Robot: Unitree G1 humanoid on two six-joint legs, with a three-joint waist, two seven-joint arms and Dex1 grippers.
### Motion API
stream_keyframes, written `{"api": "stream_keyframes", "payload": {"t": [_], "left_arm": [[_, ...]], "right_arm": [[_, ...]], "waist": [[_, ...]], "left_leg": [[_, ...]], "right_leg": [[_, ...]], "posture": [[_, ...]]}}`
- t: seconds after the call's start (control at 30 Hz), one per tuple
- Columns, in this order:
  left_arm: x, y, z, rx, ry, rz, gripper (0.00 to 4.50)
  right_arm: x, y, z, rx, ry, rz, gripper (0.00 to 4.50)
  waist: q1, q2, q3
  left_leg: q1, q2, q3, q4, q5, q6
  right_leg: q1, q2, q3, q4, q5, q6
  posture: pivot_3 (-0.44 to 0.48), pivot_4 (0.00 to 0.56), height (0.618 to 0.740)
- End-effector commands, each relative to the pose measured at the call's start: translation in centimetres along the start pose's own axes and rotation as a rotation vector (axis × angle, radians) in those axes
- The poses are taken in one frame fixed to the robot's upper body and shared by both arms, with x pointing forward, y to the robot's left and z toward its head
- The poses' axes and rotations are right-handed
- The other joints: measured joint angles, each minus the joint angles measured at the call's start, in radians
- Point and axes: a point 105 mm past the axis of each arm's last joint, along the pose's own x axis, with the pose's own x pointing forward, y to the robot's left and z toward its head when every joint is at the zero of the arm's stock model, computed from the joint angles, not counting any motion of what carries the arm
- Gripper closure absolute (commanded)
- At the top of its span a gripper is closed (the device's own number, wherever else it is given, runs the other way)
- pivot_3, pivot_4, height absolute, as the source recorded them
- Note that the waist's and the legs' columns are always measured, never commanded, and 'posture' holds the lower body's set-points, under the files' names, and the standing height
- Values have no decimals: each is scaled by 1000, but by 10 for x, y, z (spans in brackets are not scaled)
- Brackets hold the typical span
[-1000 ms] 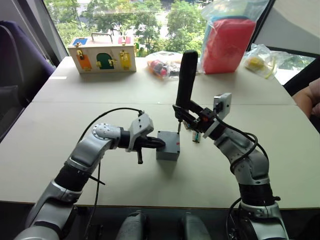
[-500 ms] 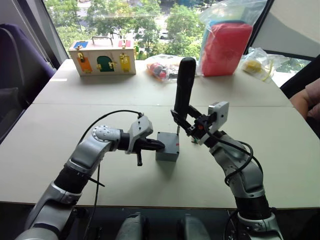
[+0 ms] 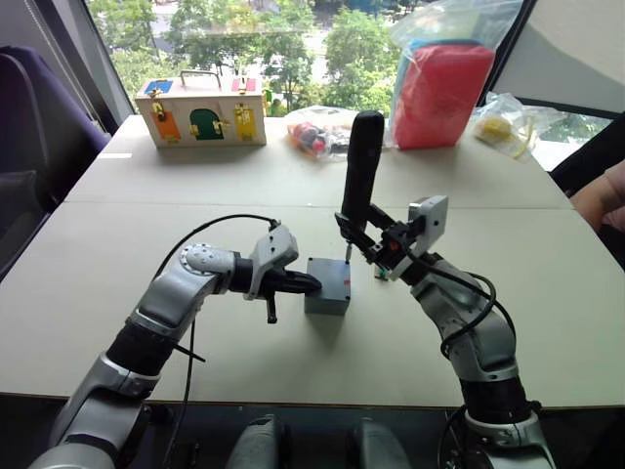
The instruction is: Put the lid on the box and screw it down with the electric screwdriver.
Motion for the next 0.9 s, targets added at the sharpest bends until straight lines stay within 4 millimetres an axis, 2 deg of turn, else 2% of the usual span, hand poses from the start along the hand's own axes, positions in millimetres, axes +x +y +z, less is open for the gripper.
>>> {"api": "stream_keyframes", "payload": {"t": [0.03, 0.1, 0.17, 0.3, 0.37, 0.47, 0.53, 0.63, 0.7, 0.77, 0.9], "left_arm": [[-10, 7, 8, 17, -4, 40, 4500], [-14, 12, 15, 11, -35, 63, 4500], [-20, 16, 31, -35, -122, 72, 4500], [-32, 23, 61, -100, -281, 96, 4500], [-35, 24, 69, -105, -307, 109, 4500], [-40, 8, 66, -61, -240, 65, 4500], [-45, -5, 61, -31, -187, 30, 4500], [-54, -19, 52, -16, -117, 0, 4500], [-56, -27, 44, -19, -61, -13, 4500], [-56, -39, 36, -7, -8, -43, 4500], [-54, -53, 24, 15, 41, -70, 4500]], "right_arm": [[-2, -10, 67, -61, -152, 16, 2722], [-4, -4, 94, -37, -196, 78, 2722], [-4, 2, 111, -2, -215, 135, 2722], [-1, -3, 116, 85, -192, 125, 2722], [1, -17, 108, 169, -125, 57, 2722], [-10, -44, 89, 255, 107, -28, 2722], [-29, -70, 77, 255, 277, -129, 2722], [-70, -99, 50, 288, 598, -273, 2722], [-96, -107, 34, 352, 754, -329, 2722], [-112, -108, 23, 407, 845, -333, 2722], [-122, -105, 7, 504, 928, -312, 2722]], "waist": [[1, 1, 1], [4, 2, 2], [4, 2, 2], [-1, 2, 2], [-11, 2, 2], [-13, 2, 2], [-12, 3, 2], [-10, 3, 3], [-13, 3, 3], [-18, 3, 3], [-24, 6, 4]], "left_leg": [[-1, 0, 0, 0, 0, 0], [-3, 0, 0, 0, 0, 0], [-9, 0, 0, 0, 0, 0], [-16, 0, -1, 0, 1, -2], [-16, 0, -1, 0, 1, -2], [-16, 0, 0, 1, 1, -1], [-16, -1, 0, 1, 1, -1], [-18, -1, 0, 0, 1, -1], [-17, -1, 0, 0, 1, 0], [-17, -1, 0, 0, 0, 0], [-16, 0, 1, -1, 0, 0]], "right_leg": [[-1, 0, 0, 0, 0, 0], [-3, -1, 0, 0, 0, 0], [-9, -1, 0, 1, 0, 0], [-16, 0, -1, 1, 0, 0], [-15, 0, -1, 2, 0, 0], [-14, 0, -1, 2, 1, 1], [-15, -1, -1, 1, 0, 0], [-15, -2, -1, -1, 0, 0], [-15, -2, -1, -3, 0, 0], [-15, -2, -1, -2, 0, 0], [-15, -2, 0, -2, 0, 0]], "posture": [[0, 150, 740], [0, 150, 740], [0, 150, 740], [0, 150, 740], [0, 150, 740], [0, 150, 740], [0, 150, 740], [0, 150, 740], [0, 150, 740], [0, 150, 740], [0, 150, 740]]}}
